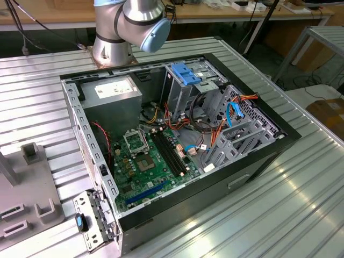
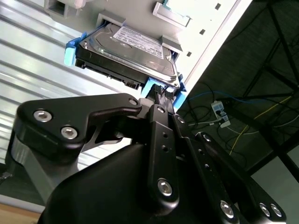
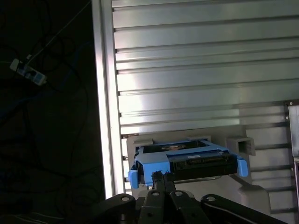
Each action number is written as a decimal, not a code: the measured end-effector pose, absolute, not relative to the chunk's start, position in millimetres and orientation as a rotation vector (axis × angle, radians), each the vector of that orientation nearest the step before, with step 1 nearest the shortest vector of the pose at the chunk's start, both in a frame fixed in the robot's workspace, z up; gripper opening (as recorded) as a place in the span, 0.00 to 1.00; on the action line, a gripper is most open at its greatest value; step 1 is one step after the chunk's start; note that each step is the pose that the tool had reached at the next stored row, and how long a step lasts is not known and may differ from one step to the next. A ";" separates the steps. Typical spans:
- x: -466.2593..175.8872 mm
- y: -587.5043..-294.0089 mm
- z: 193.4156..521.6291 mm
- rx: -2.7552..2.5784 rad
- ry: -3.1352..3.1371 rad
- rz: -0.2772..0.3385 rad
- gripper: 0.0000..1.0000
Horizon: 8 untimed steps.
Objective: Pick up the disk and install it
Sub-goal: 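Reach for the disk, then pick up the disk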
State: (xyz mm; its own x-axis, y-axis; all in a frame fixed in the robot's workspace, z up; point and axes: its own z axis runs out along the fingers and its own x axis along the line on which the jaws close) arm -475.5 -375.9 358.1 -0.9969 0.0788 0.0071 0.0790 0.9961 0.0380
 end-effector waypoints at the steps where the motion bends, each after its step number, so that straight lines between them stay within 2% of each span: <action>1: -475.5 -375.9 358.1 -0.124 -3.133 -0.060 0.11; 8: -475.5 -375.9 358.1 -0.124 -3.133 -0.059 0.11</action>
